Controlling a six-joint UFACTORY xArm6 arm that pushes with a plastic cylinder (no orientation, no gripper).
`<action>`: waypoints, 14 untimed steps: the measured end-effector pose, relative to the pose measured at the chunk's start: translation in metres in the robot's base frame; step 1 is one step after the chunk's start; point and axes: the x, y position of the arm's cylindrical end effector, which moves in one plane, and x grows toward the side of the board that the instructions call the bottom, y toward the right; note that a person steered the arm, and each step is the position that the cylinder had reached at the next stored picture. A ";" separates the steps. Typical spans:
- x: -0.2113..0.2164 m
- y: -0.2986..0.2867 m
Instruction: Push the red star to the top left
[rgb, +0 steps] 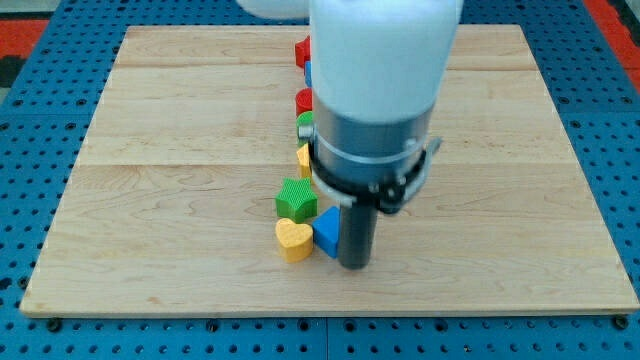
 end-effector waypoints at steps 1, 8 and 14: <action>-0.025 0.010; -0.022 0.037; -0.281 0.075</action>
